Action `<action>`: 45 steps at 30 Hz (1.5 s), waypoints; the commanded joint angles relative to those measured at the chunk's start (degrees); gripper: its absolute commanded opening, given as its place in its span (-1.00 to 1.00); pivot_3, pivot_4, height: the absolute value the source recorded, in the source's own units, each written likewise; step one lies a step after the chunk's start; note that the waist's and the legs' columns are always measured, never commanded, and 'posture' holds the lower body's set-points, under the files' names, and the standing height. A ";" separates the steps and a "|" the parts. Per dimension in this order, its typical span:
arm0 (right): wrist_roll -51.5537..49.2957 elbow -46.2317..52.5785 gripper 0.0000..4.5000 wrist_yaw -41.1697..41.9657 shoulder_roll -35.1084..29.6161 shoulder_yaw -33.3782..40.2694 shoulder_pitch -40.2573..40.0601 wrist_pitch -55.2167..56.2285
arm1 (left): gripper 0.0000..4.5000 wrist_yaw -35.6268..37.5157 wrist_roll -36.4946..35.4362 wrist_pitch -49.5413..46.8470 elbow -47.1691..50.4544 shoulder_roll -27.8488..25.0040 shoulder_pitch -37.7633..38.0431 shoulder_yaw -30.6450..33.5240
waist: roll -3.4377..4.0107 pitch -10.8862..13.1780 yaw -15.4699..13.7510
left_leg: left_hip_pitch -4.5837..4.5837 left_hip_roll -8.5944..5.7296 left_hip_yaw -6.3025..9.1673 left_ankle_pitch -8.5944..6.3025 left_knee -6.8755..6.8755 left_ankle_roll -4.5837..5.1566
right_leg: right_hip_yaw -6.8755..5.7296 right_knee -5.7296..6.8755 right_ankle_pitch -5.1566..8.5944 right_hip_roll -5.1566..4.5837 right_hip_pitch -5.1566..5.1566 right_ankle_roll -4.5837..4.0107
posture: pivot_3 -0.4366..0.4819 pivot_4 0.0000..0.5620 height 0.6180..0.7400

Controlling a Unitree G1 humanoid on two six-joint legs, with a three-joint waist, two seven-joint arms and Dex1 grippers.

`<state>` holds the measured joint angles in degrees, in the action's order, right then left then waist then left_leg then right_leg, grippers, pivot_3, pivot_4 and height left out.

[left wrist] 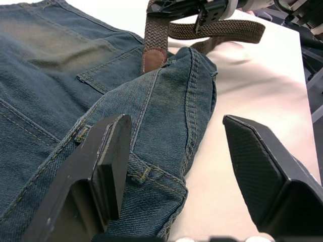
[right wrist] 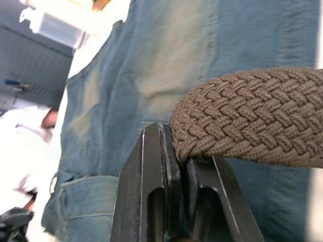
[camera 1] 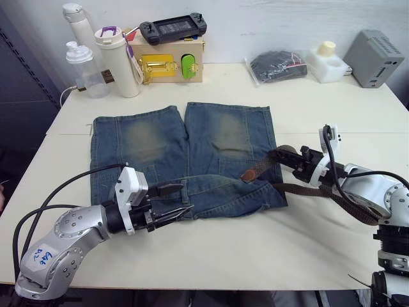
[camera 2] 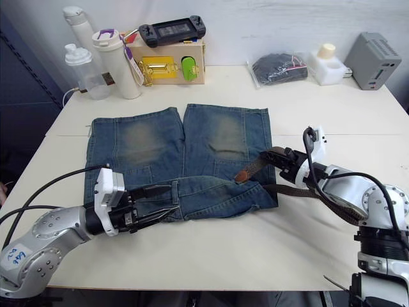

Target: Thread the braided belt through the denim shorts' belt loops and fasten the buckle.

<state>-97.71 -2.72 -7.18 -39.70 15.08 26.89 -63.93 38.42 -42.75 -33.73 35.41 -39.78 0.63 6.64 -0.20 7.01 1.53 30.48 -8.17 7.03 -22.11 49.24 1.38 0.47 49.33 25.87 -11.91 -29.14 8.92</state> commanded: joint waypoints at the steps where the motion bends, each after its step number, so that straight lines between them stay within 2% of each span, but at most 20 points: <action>1: -2.82 -2.37 -1.00 -0.21 -2.32 0.37 2.36 -3.08 | 0.43 0.22 0.29 0.32 1.49 0.18 -0.70 -0.21 | 0.00 0.00 0.00 | 0.00 0.00 0.00 0.00 0.01 0.00 | 0.00 0.00 0.00 0.00 0.00 0.00 | -0.05 -0.47 -0.56; 7: 4.96 -9.42 -1.00 -2.18 -3.40 -1.11 7.94 -4.92 | 0.43 0.59 0.49 -0.10 1.22 0.29 -1.20 -0.91 | 0.00 0.00 0.06 | 0.01 0.00 -0.01 0.00 0.00 0.00 | -0.02 -0.01 0.00 0.00 -0.01 0.00 | -0.05 -0.47 -0.56; 14: 15.18 -13.99 -1.00 2.91 -4.23 -3.25 14.69 -9.68 | 0.43 0.23 0.42 -0.68 1.96 0.42 -0.45 -0.80 | 0.01 0.00 0.00 | 0.01 0.00 -0.02 0.00 -0.02 0.00 | -0.02 0.00 0.00 0.00 -0.02 0.00 | -0.05 -0.47 -0.56; 20: 19.11 -19.14 -1.00 6.78 -4.27 -0.89 19.76 -15.09 | 0.43 -0.38 -0.22 -1.37 2.74 0.42 0.30 -0.11 | 0.01 0.00 0.05 | 0.02 0.00 -0.03 0.00 -0.02 0.00 | -0.01 -0.02 0.00 0.00 -0.02 0.00 | -0.05 -0.47 -0.56; 32: 24.63 -27.44 -1.00 8.14 -2.94 4.02 27.51 -25.92 | 0.43 -0.83 -0.35 -2.01 3.26 0.59 0.89 0.01 | 0.00 0.01 0.01 | 0.03 0.00 -0.04 0.00 -0.03 0.00 | -0.02 -0.04 0.00 -0.01 -0.02 0.00 | -0.05 -0.47 -0.56; 35: 27.14 -28.72 -1.00 8.40 -2.51 5.08 28.25 -26.81 | 0.43 -0.82 -0.31 -2.04 3.21 0.45 1.04 0.14 | 0.01 0.01 0.01 | 0.03 0.00 -0.04 0.00 -0.04 0.00 | -0.02 -0.03 0.00 -0.01 -0.02 0.00 | -0.05 -0.47 -0.56; 45: 32.88 -22.08 -1.00 11.65 1.16 2.75 26.54 -28.57 | 0.43 -1.16 -0.10 -2.23 3.61 0.53 1.03 0.13 | 0.01 0.01 0.07 | 0.02 0.00 -0.05 0.00 -0.05 0.00 | -0.01 -0.03 0.00 -0.01 -0.02 0.00 | -0.05 -0.47 -0.56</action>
<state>-64.71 -27.22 3.18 -38.78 18.02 52.97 -91.78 37.30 -42.43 -36.25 37.39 -39.24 1.63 5.73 -0.19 7.01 1.60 30.50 -8.17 6.99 -22.11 49.19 1.38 0.46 49.29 25.87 -11.91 -29.17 8.92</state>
